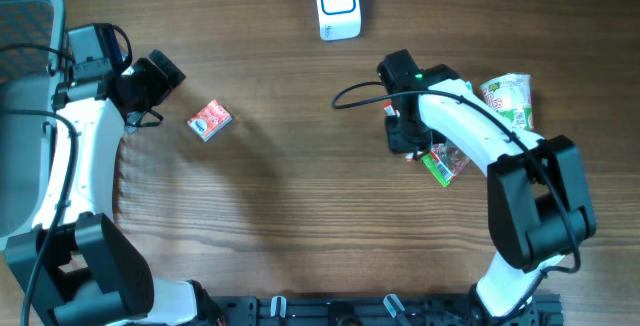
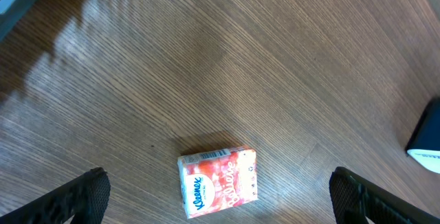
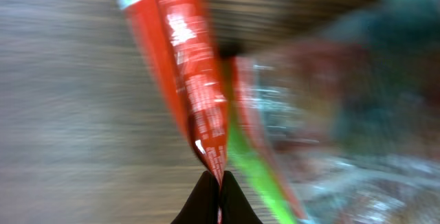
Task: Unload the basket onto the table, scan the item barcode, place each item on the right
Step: 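Lower the Nescafé stick onto the table beside the green bag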
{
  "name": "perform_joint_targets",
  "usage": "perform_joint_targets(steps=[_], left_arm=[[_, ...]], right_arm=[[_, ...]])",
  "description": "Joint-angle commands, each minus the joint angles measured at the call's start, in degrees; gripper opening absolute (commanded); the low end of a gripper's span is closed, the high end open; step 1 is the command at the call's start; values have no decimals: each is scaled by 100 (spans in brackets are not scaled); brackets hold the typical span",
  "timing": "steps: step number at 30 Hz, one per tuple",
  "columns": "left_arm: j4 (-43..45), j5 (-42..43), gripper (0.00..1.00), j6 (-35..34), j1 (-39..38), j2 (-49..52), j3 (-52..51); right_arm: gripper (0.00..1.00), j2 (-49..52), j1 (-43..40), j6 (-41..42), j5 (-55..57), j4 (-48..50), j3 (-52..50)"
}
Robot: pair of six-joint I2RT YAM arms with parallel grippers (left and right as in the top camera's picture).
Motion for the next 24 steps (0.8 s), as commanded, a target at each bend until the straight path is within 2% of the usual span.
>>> perform_joint_targets(steps=[1, 2, 4, 5, 6, 10, 13, 18, 24], left_arm=[[0, -15, 100, 4, 46, -105, 90], [0, -15, 100, 4, 46, -105, 90], [-2, -15, 100, 4, 46, -105, 90], [-2, -15, 100, 4, 46, -105, 90], [-2, -15, 100, 4, 46, -105, 92], [-2, -15, 100, 4, 46, -105, 90], [-2, -15, 100, 4, 46, -105, 90], [0, -15, 100, 4, 46, -105, 90], [155, 26, 100, -4, 46, -105, 90]], right_arm=[[4, 4, -326, 352, 695, 79, -50], [6, 4, -389, 160, 555, 131, -50], [36, 4, -424, -356, 125, 197, -48], [45, 4, -422, -564, -136, 223, -46], [48, -7, -422, -560, -144, 199, -9], [52, -208, -420, -870, -448, -133, 529], [58, -518, -411, -1508, -1943, -52, 837], [60, -584, -402, -1563, -3963, 337, 804], [65, -577, -297, -1292, -4177, 435, 769]])
